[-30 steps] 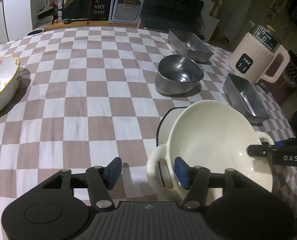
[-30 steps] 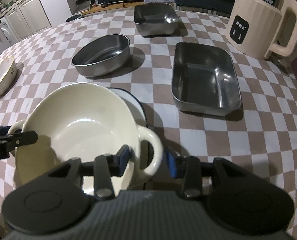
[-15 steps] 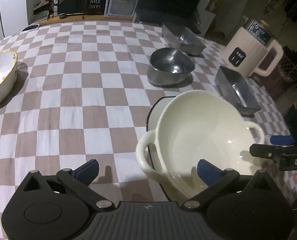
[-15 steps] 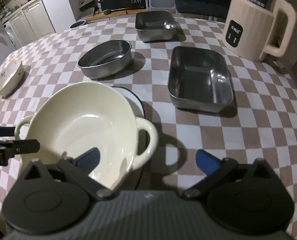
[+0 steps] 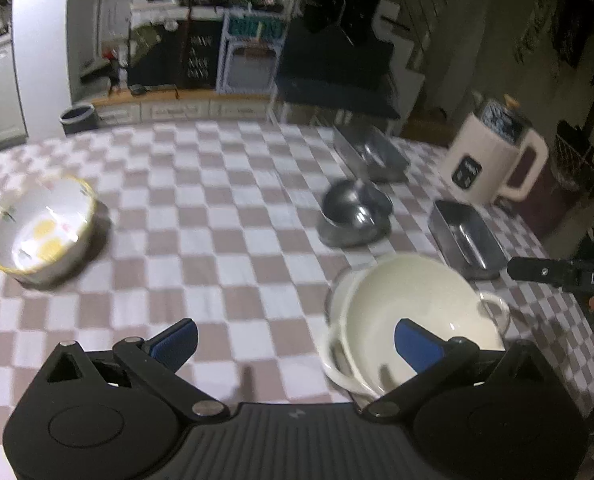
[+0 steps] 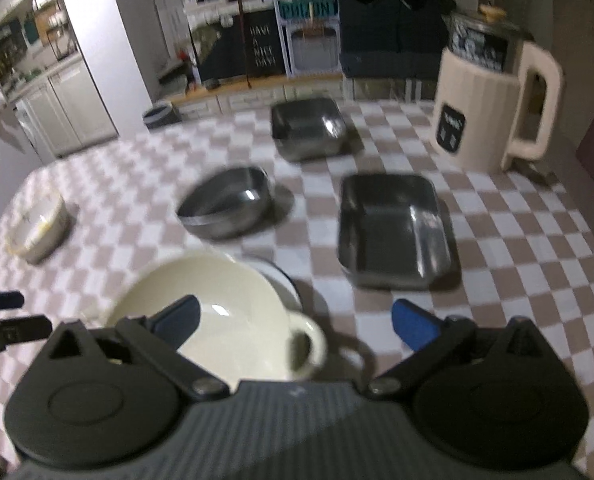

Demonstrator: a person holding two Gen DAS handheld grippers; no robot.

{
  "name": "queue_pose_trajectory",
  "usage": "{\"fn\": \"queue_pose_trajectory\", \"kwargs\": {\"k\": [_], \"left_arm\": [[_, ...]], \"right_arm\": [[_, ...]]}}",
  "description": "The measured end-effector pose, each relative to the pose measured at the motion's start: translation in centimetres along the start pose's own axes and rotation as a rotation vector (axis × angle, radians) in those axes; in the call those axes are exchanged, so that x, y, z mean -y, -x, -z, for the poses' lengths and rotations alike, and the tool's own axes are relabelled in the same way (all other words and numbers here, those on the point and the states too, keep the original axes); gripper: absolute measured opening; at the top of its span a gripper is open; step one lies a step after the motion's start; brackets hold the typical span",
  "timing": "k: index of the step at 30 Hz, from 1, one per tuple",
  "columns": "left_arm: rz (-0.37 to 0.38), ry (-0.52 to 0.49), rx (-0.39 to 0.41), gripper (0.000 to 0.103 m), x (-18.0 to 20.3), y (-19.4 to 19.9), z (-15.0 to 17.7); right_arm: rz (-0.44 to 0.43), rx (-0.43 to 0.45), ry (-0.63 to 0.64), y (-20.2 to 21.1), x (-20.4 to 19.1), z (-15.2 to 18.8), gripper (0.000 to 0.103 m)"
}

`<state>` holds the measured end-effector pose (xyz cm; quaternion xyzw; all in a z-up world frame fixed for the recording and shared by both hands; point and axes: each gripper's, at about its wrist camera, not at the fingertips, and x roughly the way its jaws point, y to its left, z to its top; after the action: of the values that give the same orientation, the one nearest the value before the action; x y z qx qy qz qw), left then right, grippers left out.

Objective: Organize plates and bowls
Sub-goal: 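Move both grippers to the yellow-rimmed lemon-print bowl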

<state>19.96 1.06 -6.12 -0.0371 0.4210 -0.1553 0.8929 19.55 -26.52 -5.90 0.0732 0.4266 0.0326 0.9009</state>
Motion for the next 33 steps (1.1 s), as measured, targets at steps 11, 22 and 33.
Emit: {"fn": "queue_pose_trajectory", "kwargs": {"k": [11, 22, 33], "left_arm": [[-0.199, 0.083, 0.110, 0.103, -7.6, 4.7, -2.6], [-0.297, 0.269, 0.220, 0.101, -17.4, 6.7, -4.4], [-0.293, 0.438, 0.188, 0.069, -24.0, 2.5, -4.6]], "right_arm": [[-0.121, 0.070, -0.006, -2.3, -6.9, -3.7, 0.096], [-0.284, 0.088, 0.083, -6.5, -17.3, -7.3, 0.092], [-0.388, -0.029, 0.189, -15.0, -27.7, -10.7, 0.063]]}}
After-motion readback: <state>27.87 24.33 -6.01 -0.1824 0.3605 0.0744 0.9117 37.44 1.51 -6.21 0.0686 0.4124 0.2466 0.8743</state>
